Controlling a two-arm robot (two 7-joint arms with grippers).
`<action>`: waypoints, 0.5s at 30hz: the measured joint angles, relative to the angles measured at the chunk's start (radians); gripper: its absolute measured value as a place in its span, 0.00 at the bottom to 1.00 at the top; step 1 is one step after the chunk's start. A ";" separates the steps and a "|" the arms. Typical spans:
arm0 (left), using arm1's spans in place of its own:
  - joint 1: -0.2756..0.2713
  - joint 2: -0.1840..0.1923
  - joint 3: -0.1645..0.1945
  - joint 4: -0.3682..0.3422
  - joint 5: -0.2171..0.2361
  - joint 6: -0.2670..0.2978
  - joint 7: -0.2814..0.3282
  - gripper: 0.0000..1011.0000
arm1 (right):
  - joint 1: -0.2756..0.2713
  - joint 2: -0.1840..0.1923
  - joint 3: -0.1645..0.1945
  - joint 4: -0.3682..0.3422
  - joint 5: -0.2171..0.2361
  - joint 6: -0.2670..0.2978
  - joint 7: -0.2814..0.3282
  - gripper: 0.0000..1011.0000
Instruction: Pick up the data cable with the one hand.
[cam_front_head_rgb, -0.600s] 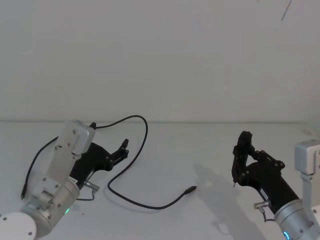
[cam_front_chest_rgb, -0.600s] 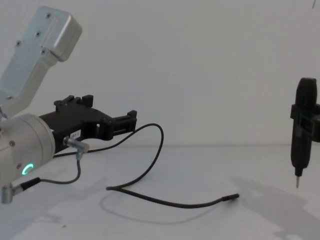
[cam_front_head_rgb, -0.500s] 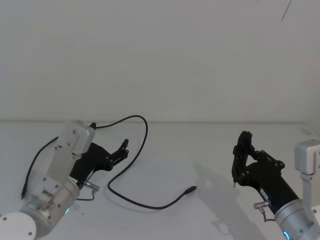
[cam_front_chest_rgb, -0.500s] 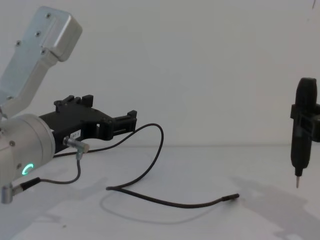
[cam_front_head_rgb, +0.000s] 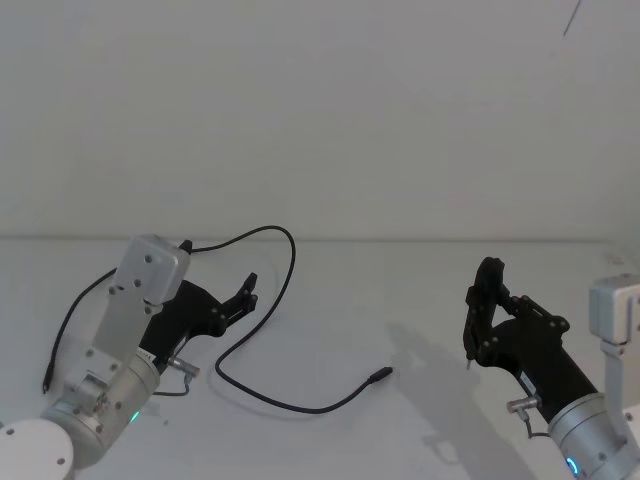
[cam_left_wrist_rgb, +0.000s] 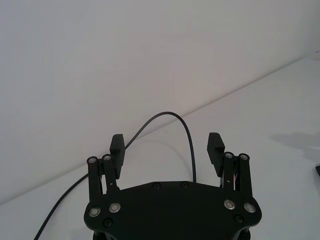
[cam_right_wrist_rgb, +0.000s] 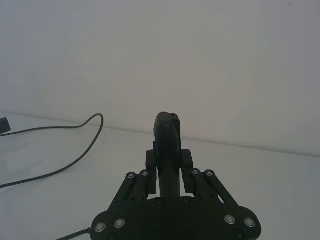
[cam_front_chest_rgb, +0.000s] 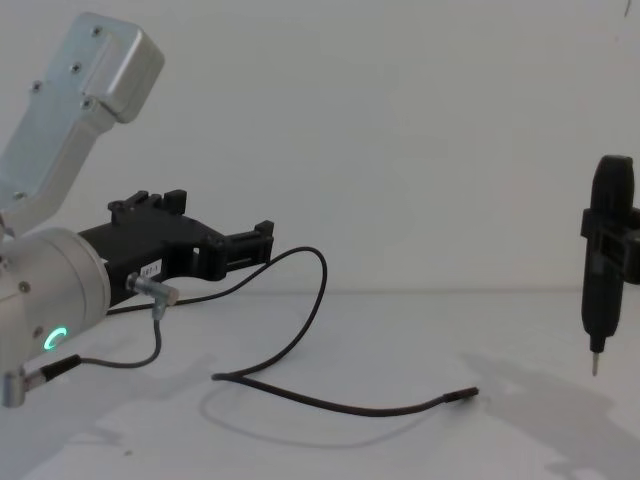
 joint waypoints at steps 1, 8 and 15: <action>0.000 0.000 0.000 0.000 0.000 0.000 0.000 0.99 | 0.000 0.000 0.000 0.000 0.000 0.000 0.000 0.28; 0.000 0.000 0.000 0.000 0.000 0.000 0.000 0.99 | 0.000 0.000 0.000 0.000 0.000 0.000 0.000 0.28; 0.000 0.000 0.000 0.000 0.000 0.000 0.000 0.99 | 0.000 0.000 0.000 0.000 0.000 0.000 0.000 0.28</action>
